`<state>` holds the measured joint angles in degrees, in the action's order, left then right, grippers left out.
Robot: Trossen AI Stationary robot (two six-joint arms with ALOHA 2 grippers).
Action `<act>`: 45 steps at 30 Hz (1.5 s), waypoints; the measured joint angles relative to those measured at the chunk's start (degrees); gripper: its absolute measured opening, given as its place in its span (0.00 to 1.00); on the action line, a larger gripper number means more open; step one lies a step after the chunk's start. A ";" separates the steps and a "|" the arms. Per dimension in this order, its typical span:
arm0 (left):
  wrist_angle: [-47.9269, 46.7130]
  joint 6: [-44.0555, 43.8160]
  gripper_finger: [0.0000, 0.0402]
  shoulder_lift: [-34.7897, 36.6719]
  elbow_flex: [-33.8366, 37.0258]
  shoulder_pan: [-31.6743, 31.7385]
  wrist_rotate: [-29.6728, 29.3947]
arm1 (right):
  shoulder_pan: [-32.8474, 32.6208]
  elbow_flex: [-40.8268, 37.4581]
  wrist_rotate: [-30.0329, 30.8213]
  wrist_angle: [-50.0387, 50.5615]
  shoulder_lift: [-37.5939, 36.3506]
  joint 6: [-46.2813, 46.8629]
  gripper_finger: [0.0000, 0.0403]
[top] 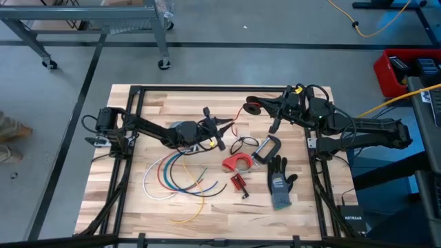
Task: Coil cords
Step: Coil the red wire onto the spool
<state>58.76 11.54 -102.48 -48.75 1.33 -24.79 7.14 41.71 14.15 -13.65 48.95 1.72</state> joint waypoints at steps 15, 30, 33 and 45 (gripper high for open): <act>0.05 -3.69 0.14 0.00 0.00 1.48 2.72 | 0.00 0.00 -3.28 -2.97 0.00 0.03 0.01; -1.66 -9.75 0.01 0.00 0.00 1.28 2.72 | 0.00 0.00 -0.15 -3.21 0.00 0.00 0.01; -1.68 -14.67 0.01 0.02 0.00 1.36 2.73 | 0.00 0.00 1.54 -3.28 0.36 -0.02 0.01; -18.05 -40.09 0.01 0.04 -5.05 2.15 9.40 | 0.00 0.00 4.79 -13.36 9.86 -4.28 0.01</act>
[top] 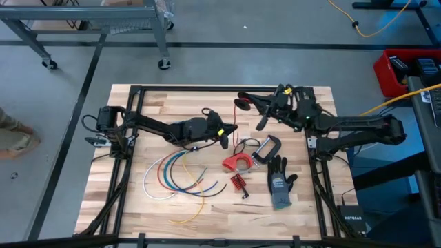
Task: Coil cords
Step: Coil the red wire onto the spool
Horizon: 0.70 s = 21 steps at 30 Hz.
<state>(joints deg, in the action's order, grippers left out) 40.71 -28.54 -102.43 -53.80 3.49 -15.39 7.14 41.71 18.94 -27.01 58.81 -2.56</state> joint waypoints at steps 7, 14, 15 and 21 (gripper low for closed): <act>-8.95 -5.87 0.00 0.00 -5.91 0.09 5.34 | 0.00 0.00 7.79 -7.31 6.06 -4.05 0.01; -15.58 -9.32 0.00 0.00 -9.54 0.23 9.43 | -0.04 0.00 10.03 -10.06 9.04 -6.93 0.01; -16.43 -9.83 0.00 0.00 -9.86 0.37 9.91 | -0.04 0.00 10.08 -10.10 9.42 -7.06 0.01; -18.16 -13.55 0.00 0.00 -10.34 1.69 14.21 | -0.04 0.01 10.10 -9.35 11.35 -9.97 0.01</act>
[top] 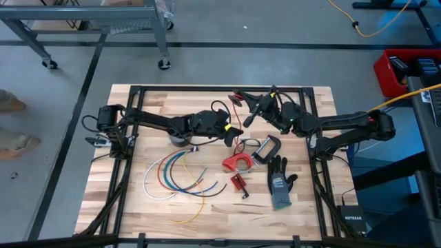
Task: Coil cords
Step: Coil the red wire onto the spool
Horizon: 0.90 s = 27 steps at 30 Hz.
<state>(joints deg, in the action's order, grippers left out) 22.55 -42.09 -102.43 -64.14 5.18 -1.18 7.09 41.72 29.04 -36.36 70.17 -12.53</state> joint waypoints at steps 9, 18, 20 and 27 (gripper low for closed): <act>0.19 -2.86 0.00 0.00 -0.02 1.77 5.63 | 0.00 0.04 -0.02 8.12 0.27 -3.17 0.01; 0.26 -0.89 0.00 -0.02 -0.02 2.63 7.15 | 0.02 0.04 -0.04 10.60 0.27 -3.17 0.01; 0.26 0.96 0.00 -0.07 -0.02 2.84 6.92 | 0.02 0.04 -0.56 10.20 0.27 -3.17 0.01; -2.59 5.35 0.00 -0.53 -0.04 3.31 4.34 | 0.02 0.04 -6.60 8.75 0.27 -2.52 0.01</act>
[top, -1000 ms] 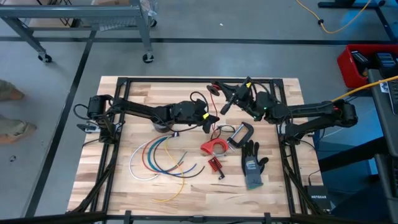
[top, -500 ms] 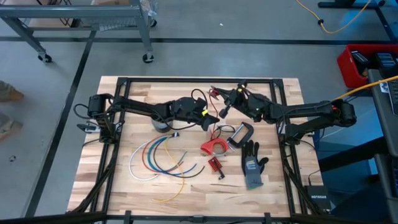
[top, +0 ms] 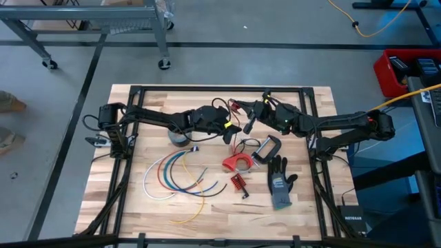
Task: Coil cords
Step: Coil the red wire onto the spool
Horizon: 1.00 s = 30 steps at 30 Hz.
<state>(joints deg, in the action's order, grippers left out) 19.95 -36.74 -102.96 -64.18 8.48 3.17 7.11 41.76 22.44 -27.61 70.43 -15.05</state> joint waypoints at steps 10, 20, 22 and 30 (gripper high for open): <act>1.72 5.78 0.00 -1.88 -0.02 -2.73 -5.76 | 0.00 0.00 -2.25 -5.32 -1.45 3.28 0.01; 9.25 9.98 0.00 -1.98 -0.96 -3.77 -5.32 | 0.02 0.00 2.14 -12.41 -1.60 6.15 0.01; 9.26 9.68 0.00 -1.98 -1.81 -3.77 -3.77 | 0.04 0.00 4.60 -12.46 -1.60 6.23 0.01; 3.71 4.10 0.00 -1.98 -7.03 -3.80 5.01 | 0.00 0.00 4.96 -9.28 -1.60 5.99 0.01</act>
<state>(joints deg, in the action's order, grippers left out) 23.67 -32.64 -104.95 -71.21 4.69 8.17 7.12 41.76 27.39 -36.89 68.84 -9.06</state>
